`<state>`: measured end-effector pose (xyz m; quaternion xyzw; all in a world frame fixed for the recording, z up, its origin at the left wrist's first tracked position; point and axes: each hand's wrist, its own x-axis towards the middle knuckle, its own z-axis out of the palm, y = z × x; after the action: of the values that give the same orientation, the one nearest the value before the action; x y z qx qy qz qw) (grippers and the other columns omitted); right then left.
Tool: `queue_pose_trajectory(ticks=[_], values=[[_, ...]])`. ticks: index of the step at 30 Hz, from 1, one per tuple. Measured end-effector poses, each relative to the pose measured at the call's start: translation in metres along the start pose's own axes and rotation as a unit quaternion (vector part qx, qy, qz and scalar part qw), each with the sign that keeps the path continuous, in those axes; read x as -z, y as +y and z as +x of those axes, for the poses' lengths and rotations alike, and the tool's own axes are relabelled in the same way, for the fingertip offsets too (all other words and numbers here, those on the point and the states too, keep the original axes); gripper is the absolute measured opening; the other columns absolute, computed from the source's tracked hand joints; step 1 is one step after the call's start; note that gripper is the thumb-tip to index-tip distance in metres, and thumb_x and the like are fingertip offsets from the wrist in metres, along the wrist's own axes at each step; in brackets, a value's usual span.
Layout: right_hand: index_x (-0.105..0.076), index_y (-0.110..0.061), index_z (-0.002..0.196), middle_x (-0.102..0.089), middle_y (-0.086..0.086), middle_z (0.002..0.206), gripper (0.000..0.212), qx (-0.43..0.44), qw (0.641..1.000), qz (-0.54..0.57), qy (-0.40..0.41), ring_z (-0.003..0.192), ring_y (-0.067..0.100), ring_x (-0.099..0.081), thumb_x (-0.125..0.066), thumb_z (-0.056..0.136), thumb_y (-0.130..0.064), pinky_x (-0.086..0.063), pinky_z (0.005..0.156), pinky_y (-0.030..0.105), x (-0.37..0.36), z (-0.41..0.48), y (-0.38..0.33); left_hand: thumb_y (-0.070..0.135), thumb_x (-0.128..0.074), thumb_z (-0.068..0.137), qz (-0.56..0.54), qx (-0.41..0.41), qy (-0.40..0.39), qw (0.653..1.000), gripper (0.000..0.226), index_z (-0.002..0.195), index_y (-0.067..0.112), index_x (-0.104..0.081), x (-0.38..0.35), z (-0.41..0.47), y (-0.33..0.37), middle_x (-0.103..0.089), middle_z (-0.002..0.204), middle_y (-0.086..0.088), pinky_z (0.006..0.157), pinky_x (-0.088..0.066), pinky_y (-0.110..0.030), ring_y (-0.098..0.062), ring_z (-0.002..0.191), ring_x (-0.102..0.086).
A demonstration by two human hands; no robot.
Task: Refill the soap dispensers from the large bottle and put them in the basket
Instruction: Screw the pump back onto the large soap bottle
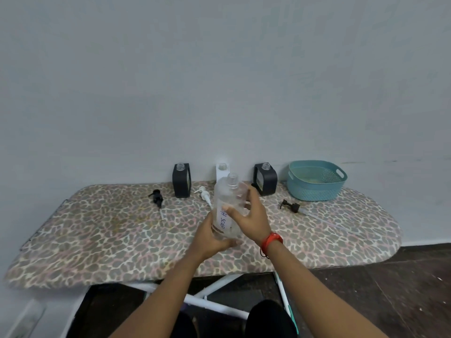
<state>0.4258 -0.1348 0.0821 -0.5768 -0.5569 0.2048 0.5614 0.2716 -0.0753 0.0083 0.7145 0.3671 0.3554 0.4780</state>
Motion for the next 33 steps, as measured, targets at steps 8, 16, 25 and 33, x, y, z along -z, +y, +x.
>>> queue_pose_trajectory(ticks=[8,16,25,33], values=[[-0.043,-0.052,0.137,-0.062,-0.014,0.131,0.066,0.003,0.996,-0.003,-0.091,0.119,0.004,-0.061,-0.079,0.084,-0.040,-0.054,0.099,0.034,-0.003,0.003,0.002,0.041,-0.100,0.052,-0.025,-0.025,0.073,0.997,0.090,0.129,0.029,-0.054,0.000,-0.003,0.004,-0.069,0.114,0.007,0.080,-0.061,-0.031,-0.009,0.102,-0.070],[-0.045,-0.041,0.145,-0.060,-0.018,0.134,0.075,-0.018,0.999,-0.001,-0.049,0.117,-0.003,-0.059,-0.046,0.083,-0.082,-0.051,0.090,0.014,-0.004,-0.003,0.013,0.044,-0.099,0.054,0.017,0.006,0.067,0.998,0.082,0.123,0.030,-0.056,-0.005,-0.003,0.005,-0.071,0.107,0.010,0.076,-0.059,-0.024,0.000,0.095,-0.069],[-0.056,-0.013,0.136,-0.059,0.009,0.132,0.042,-0.116,0.913,-0.382,0.078,0.121,0.027,-0.055,-0.064,0.095,-0.024,-0.048,0.103,0.042,0.073,0.056,0.057,0.043,-0.099,0.055,0.035,0.029,0.071,0.996,0.091,0.132,0.024,-0.054,-0.004,-0.003,-0.004,-0.068,0.115,0.011,0.079,-0.058,-0.023,-0.002,0.104,-0.066],[-0.059,-0.003,0.129,-0.060,0.019,0.130,0.033,-0.235,0.765,-0.595,-0.074,0.121,0.037,-0.055,-0.044,0.103,-0.017,-0.047,0.098,0.044,0.096,0.069,0.095,0.050,-0.098,0.053,0.050,0.028,0.081,0.995,0.093,0.131,0.024,-0.055,-0.003,-0.002,-0.006,-0.068,0.114,0.010,0.080,-0.059,-0.024,-0.002,0.103,-0.066]])
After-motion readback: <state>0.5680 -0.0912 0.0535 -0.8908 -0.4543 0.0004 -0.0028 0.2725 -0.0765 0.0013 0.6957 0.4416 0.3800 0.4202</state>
